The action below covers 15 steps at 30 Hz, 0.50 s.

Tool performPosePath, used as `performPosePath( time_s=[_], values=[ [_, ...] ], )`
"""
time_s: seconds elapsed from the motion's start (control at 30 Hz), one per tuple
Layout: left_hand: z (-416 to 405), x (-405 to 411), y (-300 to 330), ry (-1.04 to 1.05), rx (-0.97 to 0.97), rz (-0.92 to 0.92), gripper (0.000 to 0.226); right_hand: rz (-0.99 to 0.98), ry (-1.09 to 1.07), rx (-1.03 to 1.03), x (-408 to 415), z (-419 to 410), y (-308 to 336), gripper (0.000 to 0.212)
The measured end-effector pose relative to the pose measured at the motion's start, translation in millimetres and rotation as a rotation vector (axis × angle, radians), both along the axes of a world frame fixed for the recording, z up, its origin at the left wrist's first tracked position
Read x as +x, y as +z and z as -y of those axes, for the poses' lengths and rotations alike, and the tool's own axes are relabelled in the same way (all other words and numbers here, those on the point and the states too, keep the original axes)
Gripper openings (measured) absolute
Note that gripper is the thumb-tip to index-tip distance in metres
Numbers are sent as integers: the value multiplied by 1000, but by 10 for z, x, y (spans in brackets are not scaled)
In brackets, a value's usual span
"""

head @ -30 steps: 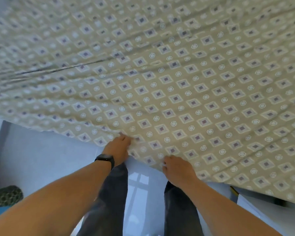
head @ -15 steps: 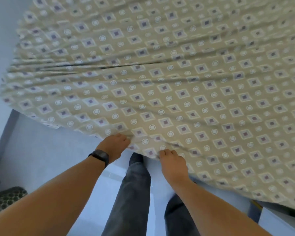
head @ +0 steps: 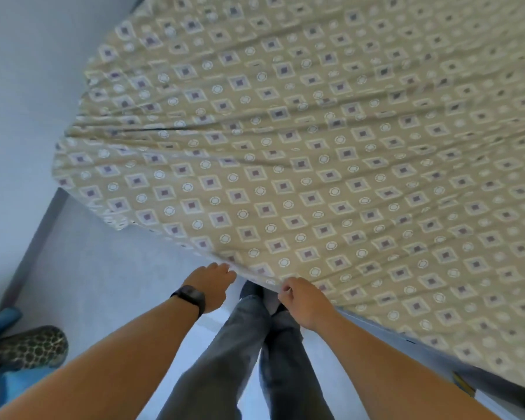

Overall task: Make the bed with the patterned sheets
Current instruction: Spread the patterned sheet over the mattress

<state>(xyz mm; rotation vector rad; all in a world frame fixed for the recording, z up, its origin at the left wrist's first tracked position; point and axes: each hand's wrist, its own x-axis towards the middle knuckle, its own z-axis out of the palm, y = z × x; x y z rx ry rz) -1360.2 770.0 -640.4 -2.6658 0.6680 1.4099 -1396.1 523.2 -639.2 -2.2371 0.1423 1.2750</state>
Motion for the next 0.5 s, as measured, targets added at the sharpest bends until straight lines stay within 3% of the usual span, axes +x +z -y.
performPosePath(
  time_s=[0.17,0.33,0.5],
  values=[
    [-484,360,294,146,41,124,48,67,25,-19,173,-365,342,22],
    [-1388,902,134,204,103,237,55,236,176,-60,618,-1210,320,23],
    [-2051,1304,-88,86,43,199,33,317,341,-232,921,-2094,16,35]
  ],
)
